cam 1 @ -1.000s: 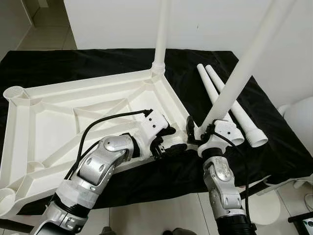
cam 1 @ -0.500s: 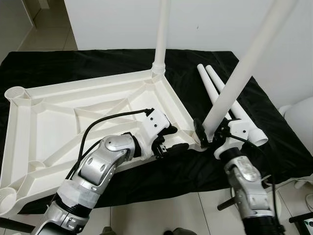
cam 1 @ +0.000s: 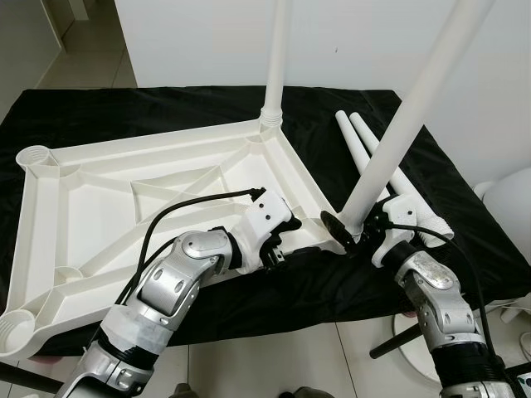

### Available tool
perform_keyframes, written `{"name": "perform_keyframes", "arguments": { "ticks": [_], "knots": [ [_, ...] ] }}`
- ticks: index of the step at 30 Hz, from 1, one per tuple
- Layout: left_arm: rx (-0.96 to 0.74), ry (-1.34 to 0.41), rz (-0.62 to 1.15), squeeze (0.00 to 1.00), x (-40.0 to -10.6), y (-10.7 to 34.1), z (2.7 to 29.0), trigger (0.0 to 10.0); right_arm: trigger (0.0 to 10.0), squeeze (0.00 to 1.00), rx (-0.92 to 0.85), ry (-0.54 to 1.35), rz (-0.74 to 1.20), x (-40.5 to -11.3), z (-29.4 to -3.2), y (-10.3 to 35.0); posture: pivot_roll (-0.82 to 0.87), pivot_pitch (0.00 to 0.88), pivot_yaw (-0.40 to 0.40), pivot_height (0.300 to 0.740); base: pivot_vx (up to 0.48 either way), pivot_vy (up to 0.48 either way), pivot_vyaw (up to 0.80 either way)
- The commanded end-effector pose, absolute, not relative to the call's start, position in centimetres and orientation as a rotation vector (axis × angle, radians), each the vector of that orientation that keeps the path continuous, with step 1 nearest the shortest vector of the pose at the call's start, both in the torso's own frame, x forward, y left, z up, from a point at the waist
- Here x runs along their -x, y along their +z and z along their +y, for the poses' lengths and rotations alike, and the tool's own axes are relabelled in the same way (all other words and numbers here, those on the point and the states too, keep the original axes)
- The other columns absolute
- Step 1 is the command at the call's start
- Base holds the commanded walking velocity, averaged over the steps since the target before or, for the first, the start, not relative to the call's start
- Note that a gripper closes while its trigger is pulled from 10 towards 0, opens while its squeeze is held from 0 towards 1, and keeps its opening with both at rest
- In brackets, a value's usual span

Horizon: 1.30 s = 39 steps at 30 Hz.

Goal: Building children table

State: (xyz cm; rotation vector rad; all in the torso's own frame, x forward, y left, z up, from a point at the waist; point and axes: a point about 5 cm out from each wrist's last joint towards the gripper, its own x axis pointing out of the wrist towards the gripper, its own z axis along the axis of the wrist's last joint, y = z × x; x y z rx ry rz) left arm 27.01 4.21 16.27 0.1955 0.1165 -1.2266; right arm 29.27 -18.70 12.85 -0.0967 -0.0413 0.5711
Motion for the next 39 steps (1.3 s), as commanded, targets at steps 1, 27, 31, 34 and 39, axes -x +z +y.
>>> {"name": "perform_keyframes", "arguments": {
  "ticks": [1,27,31,34,39],
  "knots": [
    [-0.221,-1.188,0.105,0.00,-27.3,16.4,4.1,10.0,1.6,0.00,0.096,0.580,-0.018,-29.4,-19.1,12.6,0.02,0.000,-0.030,0.740,0.000,0.000,0.00],
    [-0.203,-1.191,0.092,0.00,-27.2,16.6,3.5,10.0,10.0,0.00,-0.037,0.229,-0.005,-29.5,-15.5,12.0,0.02,0.000,-0.044,0.740,0.000,0.000,0.00],
    [-0.204,-1.189,0.092,0.00,-27.2,16.5,3.6,10.0,10.0,0.00,-0.066,0.088,0.003,-29.6,-15.0,12.0,0.02,0.000,-0.046,0.740,0.000,0.000,0.00],
    [-0.208,-1.184,0.090,0.00,-27.3,16.6,3.6,10.0,10.0,0.00,-0.106,-0.073,0.036,-29.3,-14.5,11.6,0.02,0.000,-0.049,0.740,0.000,0.000,0.00],
    [-0.211,-1.176,0.088,0.00,-27.4,16.5,3.7,10.0,10.0,0.00,-0.156,-0.171,0.059,-29.0,-13.2,11.5,0.03,0.000,-0.052,0.740,0.000,0.000,0.00]
  ]
}}
